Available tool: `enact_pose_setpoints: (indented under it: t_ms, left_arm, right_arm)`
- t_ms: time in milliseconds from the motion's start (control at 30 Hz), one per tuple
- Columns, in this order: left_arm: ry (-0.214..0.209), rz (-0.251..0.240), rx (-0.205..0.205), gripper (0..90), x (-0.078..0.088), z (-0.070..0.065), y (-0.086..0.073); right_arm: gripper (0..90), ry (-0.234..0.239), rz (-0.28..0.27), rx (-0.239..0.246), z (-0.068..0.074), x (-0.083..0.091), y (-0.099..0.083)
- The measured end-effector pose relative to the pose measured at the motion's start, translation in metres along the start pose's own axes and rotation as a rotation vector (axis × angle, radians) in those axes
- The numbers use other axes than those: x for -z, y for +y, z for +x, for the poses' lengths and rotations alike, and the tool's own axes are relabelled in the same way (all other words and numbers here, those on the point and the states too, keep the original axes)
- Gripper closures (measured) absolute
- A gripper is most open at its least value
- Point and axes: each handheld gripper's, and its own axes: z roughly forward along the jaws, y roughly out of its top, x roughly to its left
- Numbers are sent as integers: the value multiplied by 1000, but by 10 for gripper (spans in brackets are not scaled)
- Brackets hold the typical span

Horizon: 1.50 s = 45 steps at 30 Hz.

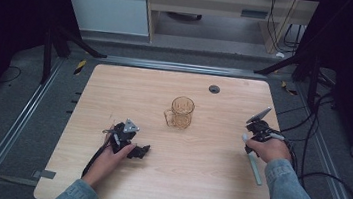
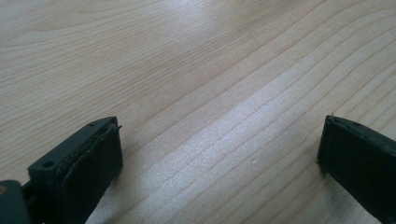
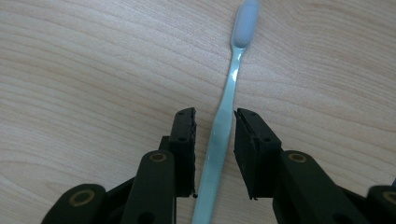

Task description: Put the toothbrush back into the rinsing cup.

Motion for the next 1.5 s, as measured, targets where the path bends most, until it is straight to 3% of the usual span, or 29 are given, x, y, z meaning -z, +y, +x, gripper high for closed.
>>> enact_pose_setpoints:
  t_ms: [267, 667, 1067, 1500]
  left_arm:
    - [-1, 0, -1, 0, 0, 0, 0]
    - [-1, 0, -2, 0, 0, 0, 0]
    - [-1, -1, -1, 0, 0, 0, 0]
    - [0, 0, -1, 0, 0, -1, 0]
  right_arm:
    - [697, -1, 37, -31, -2, -9, 4]
    - [676, 1, 44, -28, -2, -11, 4]
    - [647, 22, 64, -57, -9, -19, 0]
    - [667, 37, 71, -70, -12, -24, -2]
